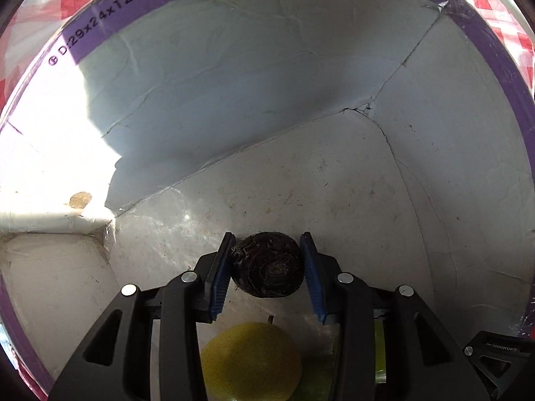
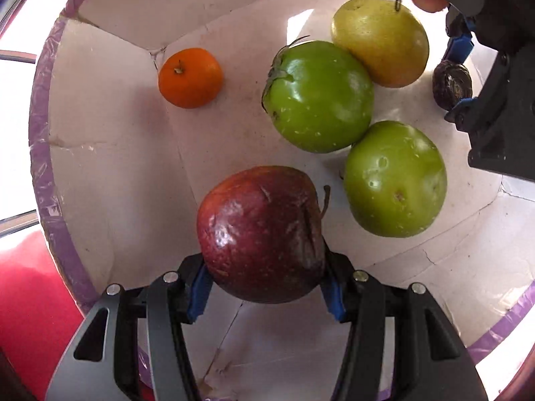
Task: Organize fruits
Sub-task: 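Lower the apple into the white box and open the right gripper while the left releases the dried fruit, then move both grippers back to the remaining fruits on the table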
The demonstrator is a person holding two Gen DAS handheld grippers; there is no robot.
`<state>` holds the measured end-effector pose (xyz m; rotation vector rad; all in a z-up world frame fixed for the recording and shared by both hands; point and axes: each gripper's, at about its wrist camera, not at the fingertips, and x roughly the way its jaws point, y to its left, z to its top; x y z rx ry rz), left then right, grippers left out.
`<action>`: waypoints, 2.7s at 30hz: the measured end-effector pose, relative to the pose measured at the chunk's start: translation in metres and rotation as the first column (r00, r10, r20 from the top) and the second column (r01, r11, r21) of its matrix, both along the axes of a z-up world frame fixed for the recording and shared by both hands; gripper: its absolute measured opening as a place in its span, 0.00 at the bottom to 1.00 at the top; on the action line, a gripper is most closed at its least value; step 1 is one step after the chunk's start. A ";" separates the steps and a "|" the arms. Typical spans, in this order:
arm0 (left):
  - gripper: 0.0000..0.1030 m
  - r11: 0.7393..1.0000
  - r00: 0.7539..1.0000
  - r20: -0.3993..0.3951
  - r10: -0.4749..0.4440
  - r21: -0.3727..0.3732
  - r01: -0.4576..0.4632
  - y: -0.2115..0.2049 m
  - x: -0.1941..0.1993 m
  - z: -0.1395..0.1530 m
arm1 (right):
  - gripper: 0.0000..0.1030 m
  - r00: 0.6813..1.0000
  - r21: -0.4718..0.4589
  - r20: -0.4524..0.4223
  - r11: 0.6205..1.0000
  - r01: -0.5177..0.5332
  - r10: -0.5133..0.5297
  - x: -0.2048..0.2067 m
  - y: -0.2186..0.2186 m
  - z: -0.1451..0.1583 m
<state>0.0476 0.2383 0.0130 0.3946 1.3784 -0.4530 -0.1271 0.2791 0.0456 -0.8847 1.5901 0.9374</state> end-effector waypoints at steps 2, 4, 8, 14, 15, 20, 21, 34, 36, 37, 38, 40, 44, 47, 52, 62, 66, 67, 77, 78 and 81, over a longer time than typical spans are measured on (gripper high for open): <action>0.39 1.000 1.000 0.002 0.002 0.000 -0.002 0.000 -0.001 0.000 | 0.53 1.000 -0.020 0.009 1.000 -0.022 0.023 -0.008 0.003 -0.004; 0.47 1.000 1.000 0.002 0.007 0.003 -0.007 0.006 -0.005 -0.001 | 0.54 1.000 -0.029 0.010 1.000 -0.013 0.013 -0.005 0.004 -0.006; 0.75 1.000 1.000 0.006 0.022 0.000 -0.022 0.012 -0.013 -0.006 | 0.57 0.999 -0.015 0.028 1.000 -0.014 0.015 -0.006 0.011 -0.002; 0.86 0.996 0.996 0.010 0.088 -0.009 -0.088 0.031 -0.025 -0.009 | 0.76 0.992 -0.033 0.129 0.999 0.000 0.005 0.007 0.014 0.002; 0.86 0.995 0.995 0.019 0.099 -0.006 -0.099 0.033 -0.026 -0.009 | 0.76 0.989 -0.024 0.147 1.000 -0.003 0.007 0.006 0.013 0.008; 0.86 0.991 0.985 0.111 0.131 -0.037 -0.127 0.047 -0.039 0.009 | 0.79 0.971 0.127 0.239 0.992 -0.015 -0.016 0.007 0.000 0.055; 0.86 0.989 0.981 0.129 0.142 -0.056 -0.136 0.050 -0.043 0.015 | 0.79 0.966 0.169 0.254 0.986 -0.003 -0.041 0.009 -0.007 0.067; 0.86 0.837 0.759 0.353 0.547 -0.207 -0.507 0.085 -0.065 0.107 | 0.84 0.709 0.794 0.131 0.502 0.344 -0.693 0.137 -0.178 0.193; 0.86 0.788 0.687 0.386 0.616 -0.279 -0.549 0.093 -0.063 0.131 | 0.84 0.619 0.786 0.120 0.455 0.419 -0.777 0.176 -0.218 0.173; 0.86 0.763 0.655 0.392 0.646 -0.317 -0.562 0.087 -0.056 0.142 | 0.84 0.578 0.767 0.136 0.455 0.453 -0.805 0.191 -0.231 0.164; 0.86 0.738 0.626 0.391 0.675 -0.356 -0.573 0.084 -0.052 0.153 | 0.84 0.536 0.739 0.168 0.465 0.487 -0.828 0.203 -0.251 0.144; 0.86 0.692 0.581 0.378 0.721 -0.435 -0.576 0.070 -0.031 0.171 | 0.77 0.500 0.680 0.206 0.491 0.544 -0.841 0.223 -0.273 0.110; 0.86 0.665 0.584 0.340 0.737 -0.519 -0.538 0.026 -0.005 0.195 | 0.68 0.497 0.578 0.250 0.540 0.611 -0.831 0.237 -0.310 0.036; 0.86 0.712 0.659 0.319 0.681 -0.498 -0.494 -0.035 0.022 0.188 | 0.68 0.495 0.560 0.241 0.536 0.632 -0.835 0.250 -0.337 0.003; 0.86 0.793 0.729 0.340 0.594 -0.400 -0.459 -0.126 0.044 0.150 | 0.66 0.551 0.571 0.237 0.574 0.587 -0.800 0.271 -0.348 -0.014; 0.86 0.939 0.867 0.362 0.341 -0.081 -0.335 -0.183 0.049 0.060 | 0.57 0.696 0.599 0.296 0.695 0.398 -0.654 0.342 -0.322 -0.032; 0.86 0.952 0.882 0.371 0.292 -0.026 -0.304 -0.193 0.051 0.045 | 0.57 0.709 0.616 0.306 0.700 0.361 -0.635 0.362 -0.313 -0.035; 0.86 0.951 0.882 0.369 0.294 -0.021 -0.308 -0.196 0.052 0.042 | 0.57 0.714 0.619 0.309 0.703 0.351 -0.628 0.364 -0.311 -0.034; 0.86 0.878 0.797 0.421 0.434 0.000 -0.478 -0.180 0.085 0.013 | 0.39 0.696 0.639 0.321 0.690 0.341 -0.642 0.369 -0.312 -0.034; 0.86 0.867 0.783 0.422 0.457 -0.012 -0.499 -0.175 0.090 0.011 | 0.39 0.679 0.644 0.307 0.671 0.368 -0.667 0.369 -0.320 -0.033; 0.86 0.833 0.740 0.431 0.516 -0.048 -0.552 -0.162 0.105 0.008 | 0.39 0.617 0.660 0.267 0.607 0.443 -0.740 0.364 -0.348 -0.030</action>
